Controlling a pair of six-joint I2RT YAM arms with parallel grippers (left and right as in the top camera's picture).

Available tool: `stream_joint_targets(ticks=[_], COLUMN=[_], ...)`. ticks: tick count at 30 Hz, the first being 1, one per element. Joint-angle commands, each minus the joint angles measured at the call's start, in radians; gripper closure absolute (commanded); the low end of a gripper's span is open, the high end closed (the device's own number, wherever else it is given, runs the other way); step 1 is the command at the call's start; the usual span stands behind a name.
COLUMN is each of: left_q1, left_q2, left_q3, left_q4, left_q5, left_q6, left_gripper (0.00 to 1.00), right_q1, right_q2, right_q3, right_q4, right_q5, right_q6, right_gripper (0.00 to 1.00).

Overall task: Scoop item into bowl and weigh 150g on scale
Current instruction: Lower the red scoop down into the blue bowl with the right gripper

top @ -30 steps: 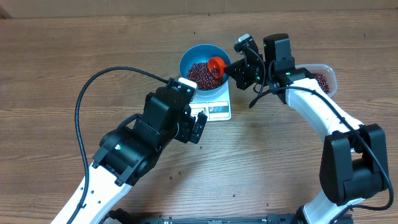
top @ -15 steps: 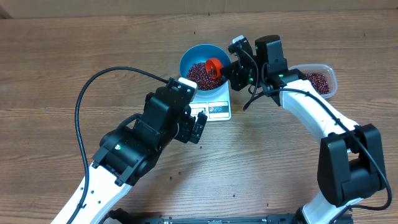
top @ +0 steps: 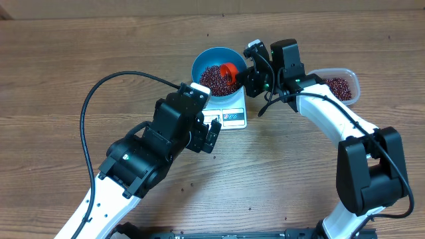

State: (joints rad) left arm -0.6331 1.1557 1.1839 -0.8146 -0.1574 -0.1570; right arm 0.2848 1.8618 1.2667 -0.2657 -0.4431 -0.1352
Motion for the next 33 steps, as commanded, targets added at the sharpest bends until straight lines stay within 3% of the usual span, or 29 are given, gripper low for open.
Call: stream_joint_targets(ticks=[1, 17, 33], left_q1=[0.005, 0.005, 0.005], left_q2=[-0.017, -0.017, -0.017], left_q3=[0.004, 0.004, 0.004], left_q4=[0.003, 0.003, 0.003], left_q5=[-0.006, -0.006, -0.006], left_q6=[-0.007, -0.007, -0.007], left_gripper=[0.01, 0.00, 0.01], right_q1=[0.002, 0.026, -0.006], right_q2=[0.009, 0.009, 0.009], right_q3=[0.004, 0.004, 0.004], right_q4=[-0.009, -0.016, 0.120], right_q5=[-0.027, -0.117, -0.243], right_q6=[0.018, 0.062, 0.244], right_gripper=[0.96, 0.96, 0.96])
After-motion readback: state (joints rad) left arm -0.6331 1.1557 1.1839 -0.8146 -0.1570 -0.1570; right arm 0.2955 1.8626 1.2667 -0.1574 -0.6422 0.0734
